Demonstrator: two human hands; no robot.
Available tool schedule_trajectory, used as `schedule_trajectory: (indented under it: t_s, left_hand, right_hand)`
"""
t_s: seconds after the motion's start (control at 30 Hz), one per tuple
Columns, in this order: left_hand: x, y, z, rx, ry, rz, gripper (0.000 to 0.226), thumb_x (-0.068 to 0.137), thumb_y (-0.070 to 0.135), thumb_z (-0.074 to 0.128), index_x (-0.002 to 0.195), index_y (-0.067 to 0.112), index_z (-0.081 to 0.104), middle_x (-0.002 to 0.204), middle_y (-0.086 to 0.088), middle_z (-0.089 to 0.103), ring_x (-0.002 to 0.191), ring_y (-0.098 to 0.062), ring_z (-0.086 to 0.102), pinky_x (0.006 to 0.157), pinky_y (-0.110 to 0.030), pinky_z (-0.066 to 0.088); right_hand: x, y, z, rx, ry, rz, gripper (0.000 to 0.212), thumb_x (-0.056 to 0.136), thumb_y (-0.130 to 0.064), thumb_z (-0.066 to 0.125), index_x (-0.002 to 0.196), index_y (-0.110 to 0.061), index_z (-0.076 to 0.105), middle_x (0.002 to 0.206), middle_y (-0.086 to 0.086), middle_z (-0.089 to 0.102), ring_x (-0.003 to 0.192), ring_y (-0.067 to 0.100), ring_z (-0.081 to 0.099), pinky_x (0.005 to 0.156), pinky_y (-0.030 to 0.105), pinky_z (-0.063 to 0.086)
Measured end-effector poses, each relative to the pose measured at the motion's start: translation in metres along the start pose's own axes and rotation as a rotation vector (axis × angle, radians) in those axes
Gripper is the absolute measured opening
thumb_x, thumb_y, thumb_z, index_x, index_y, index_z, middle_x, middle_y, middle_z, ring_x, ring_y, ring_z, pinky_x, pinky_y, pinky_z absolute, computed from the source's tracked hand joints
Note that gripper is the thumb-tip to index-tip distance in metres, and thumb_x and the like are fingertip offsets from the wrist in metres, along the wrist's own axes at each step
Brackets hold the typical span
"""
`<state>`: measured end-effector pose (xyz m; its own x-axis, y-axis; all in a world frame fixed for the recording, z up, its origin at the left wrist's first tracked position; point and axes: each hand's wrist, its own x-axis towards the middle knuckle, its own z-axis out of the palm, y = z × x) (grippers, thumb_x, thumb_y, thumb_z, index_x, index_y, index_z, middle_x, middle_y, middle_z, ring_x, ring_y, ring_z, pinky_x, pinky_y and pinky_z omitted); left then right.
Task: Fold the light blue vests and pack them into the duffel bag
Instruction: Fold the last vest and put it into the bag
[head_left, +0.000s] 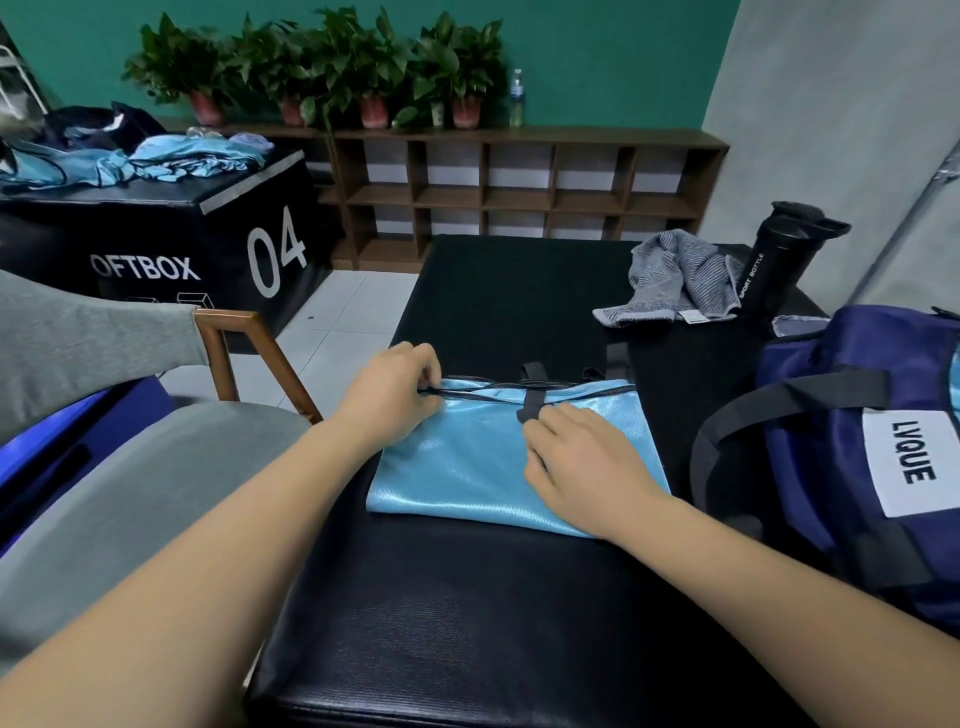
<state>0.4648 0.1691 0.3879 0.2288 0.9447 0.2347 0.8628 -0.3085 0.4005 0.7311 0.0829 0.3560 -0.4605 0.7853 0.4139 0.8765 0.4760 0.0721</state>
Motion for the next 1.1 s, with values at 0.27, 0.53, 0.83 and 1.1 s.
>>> schedule_trajectory:
  t_s: [0.27, 0.53, 0.83, 1.1]
  left_hand:
    - [-0.004, -0.003, 0.005, -0.024, -0.193, 0.079, 0.018, 0.088, 0.028, 0.083, 0.101, 0.035, 0.072, 0.101, 0.014, 0.061, 0.094, -0.009, 0.063, 0.091, -0.031, 0.054]
    - [0.001, -0.015, 0.005, -0.083, -0.199, -0.011, 0.054, 0.087, 0.045, 0.084, 0.135, 0.04, 0.06, 0.131, 0.009, 0.048, 0.123, -0.017, 0.051, 0.109, -0.036, 0.045]
    - [0.012, -0.019, 0.011, -0.027, -0.149, -0.056, 0.046, 0.101, 0.029, 0.068, 0.145, 0.022, 0.058, 0.128, -0.001, 0.06, 0.119, -0.022, 0.06, 0.101, -0.028, 0.043]
    - [0.01, -0.012, 0.0, 0.08, -0.225, -0.13, 0.028, 0.098, 0.039, 0.071, 0.097, 0.012, 0.063, 0.095, -0.003, 0.058, 0.087, -0.024, 0.057, 0.069, -0.034, 0.038]
  right_hand:
    - [0.015, 0.008, 0.006, -0.069, -0.159, 0.137, 0.064, 0.107, -0.031, 0.048, 0.165, -0.009, 0.034, 0.172, 0.011, 0.03, 0.158, 0.027, 0.031, 0.127, 0.044, 0.03]
    - [0.029, 0.012, 0.002, 0.011, -0.369, 0.243, 0.063, 0.113, -0.042, 0.021, 0.171, -0.019, 0.011, 0.179, 0.002, 0.005, 0.165, 0.018, 0.003, 0.132, 0.04, 0.006]
    - [0.029, -0.087, -0.031, 0.12, -0.165, 0.002, 0.051, 0.099, -0.06, 0.043, 0.119, -0.018, 0.063, 0.117, 0.005, 0.056, 0.111, 0.029, 0.049, 0.099, 0.046, 0.044]
    - [0.031, -0.125, -0.012, 0.016, -0.159, -0.116, 0.03, 0.089, -0.043, 0.069, 0.105, -0.017, 0.067, 0.097, 0.006, 0.062, 0.085, 0.027, 0.059, 0.076, 0.042, 0.048]
